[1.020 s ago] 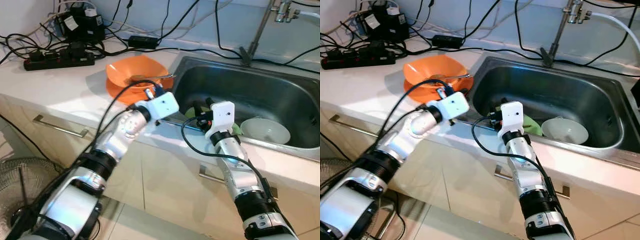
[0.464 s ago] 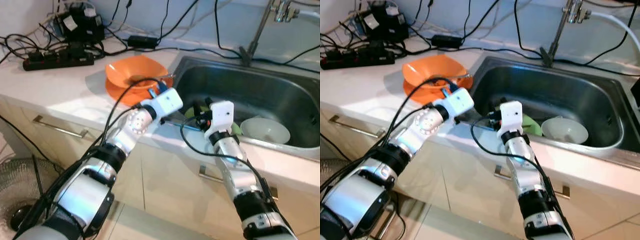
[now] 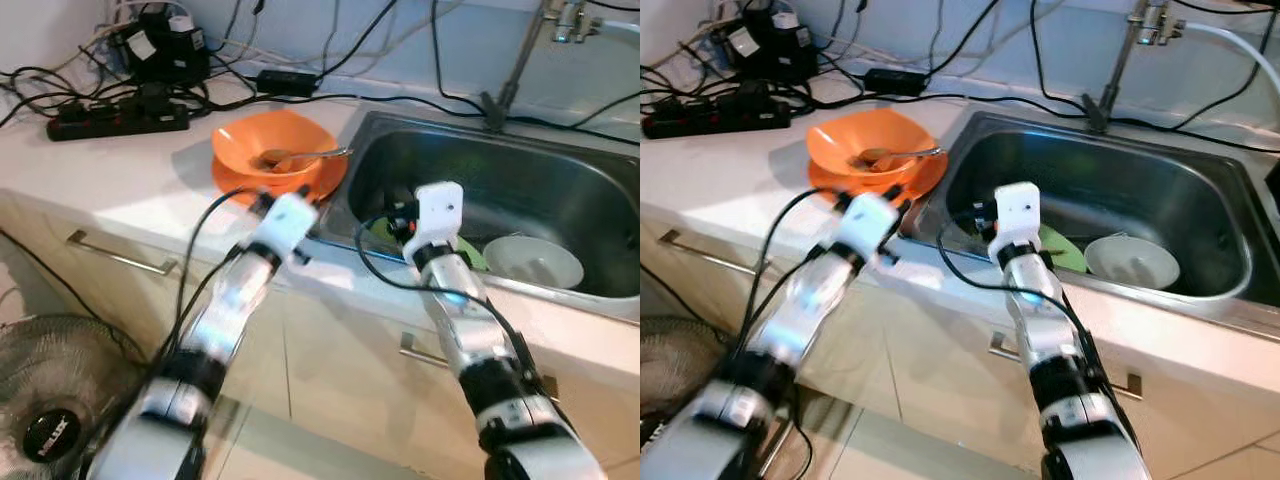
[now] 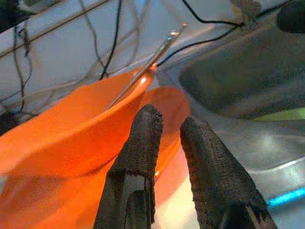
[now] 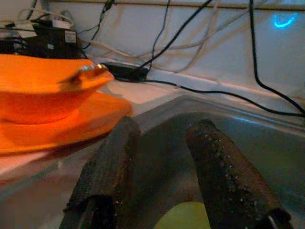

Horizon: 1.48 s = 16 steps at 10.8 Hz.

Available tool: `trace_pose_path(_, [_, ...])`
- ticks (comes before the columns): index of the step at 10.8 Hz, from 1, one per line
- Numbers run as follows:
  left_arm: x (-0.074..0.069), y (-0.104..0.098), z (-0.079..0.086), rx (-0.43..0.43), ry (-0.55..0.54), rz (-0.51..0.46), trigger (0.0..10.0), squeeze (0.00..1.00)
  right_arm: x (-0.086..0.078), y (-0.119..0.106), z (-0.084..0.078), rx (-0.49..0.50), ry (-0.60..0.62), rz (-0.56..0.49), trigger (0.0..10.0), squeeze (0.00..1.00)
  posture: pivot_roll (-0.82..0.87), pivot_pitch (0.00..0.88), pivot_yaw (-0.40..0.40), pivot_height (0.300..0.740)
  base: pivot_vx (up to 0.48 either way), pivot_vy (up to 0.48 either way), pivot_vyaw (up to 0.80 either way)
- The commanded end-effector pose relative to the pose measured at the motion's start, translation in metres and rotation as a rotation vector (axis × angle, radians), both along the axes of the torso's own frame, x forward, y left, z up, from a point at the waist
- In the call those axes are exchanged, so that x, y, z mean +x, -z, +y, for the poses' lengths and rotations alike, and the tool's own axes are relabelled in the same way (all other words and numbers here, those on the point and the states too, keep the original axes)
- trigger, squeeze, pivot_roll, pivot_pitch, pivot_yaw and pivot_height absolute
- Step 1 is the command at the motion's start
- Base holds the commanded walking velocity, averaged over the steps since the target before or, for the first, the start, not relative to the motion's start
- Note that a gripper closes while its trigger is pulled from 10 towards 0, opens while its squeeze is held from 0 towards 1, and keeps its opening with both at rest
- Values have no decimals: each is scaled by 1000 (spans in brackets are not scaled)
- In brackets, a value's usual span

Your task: Kitchen organization

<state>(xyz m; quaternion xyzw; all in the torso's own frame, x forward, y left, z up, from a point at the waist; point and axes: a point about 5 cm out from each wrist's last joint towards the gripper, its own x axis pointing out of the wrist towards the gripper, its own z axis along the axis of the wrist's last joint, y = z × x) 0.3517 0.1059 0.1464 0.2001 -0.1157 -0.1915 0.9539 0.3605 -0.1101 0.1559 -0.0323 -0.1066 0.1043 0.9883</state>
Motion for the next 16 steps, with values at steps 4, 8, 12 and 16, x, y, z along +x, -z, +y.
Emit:
trace_pose_path(4, [-14, 3, -2, -87, -13, 35, 10000, 0, 14, -11, 15, -11, -31, 9, 10000, 0, 208, 29, -33, 740, 0, 0, 0])
trace_pose_path(8, [-20, -11, -12, -101, -6, 16, 10000, 0, 23, -17, 37, -22, -85, 32, 10000, 0, 245, 29, -55, 740, 0, 0, 0])
trace_pose_path(12, [-28, -20, -8, -93, -37, -4, 10000, 0, 27, -26, 62, -10, -158, 55, 10000, 0, 315, 28, -89, 740, 0, 0, 0])
trace_pose_path(16, [-28, -21, -10, -86, -45, 2, 10000, 0, 32, -40, 64, 23, -159, 24, 10000, 0, 320, 26, -92, 740, 0, 0, 0])
